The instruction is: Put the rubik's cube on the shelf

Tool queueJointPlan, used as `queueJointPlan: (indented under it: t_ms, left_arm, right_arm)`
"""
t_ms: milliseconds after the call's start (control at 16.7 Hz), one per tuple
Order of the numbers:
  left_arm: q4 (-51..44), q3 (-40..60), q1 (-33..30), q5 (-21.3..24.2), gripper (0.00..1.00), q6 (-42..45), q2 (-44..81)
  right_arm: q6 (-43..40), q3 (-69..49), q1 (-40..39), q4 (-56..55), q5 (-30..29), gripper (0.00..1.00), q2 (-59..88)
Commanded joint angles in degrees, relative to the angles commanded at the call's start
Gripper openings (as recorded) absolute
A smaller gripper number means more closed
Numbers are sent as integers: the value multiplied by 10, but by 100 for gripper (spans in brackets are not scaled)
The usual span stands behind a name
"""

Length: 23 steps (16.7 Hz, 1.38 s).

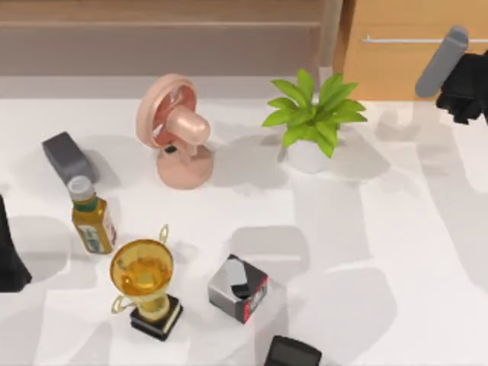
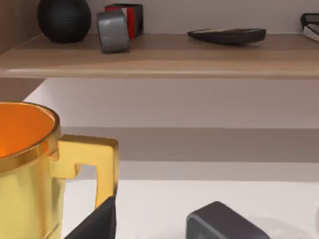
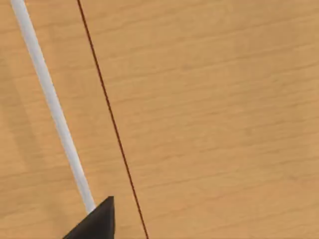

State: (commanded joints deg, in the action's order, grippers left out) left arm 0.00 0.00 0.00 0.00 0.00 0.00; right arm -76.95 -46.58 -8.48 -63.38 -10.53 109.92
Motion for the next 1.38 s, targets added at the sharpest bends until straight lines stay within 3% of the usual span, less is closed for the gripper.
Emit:
queueJointPlan:
  t_ms: [360,1080,1380]
  left_arm:
    - [0,0,0,0,100,0,0]
    - [0,0,0,0,100,0,0]
    - [0,0,0,0,100,0,0]
  right_arm:
    - [-117,-72,-15,-97,-16,100,171]
    - [-119,-102,13,-92,12,100,196]
    - [-123,-141,-7,-67,-8,100,209]
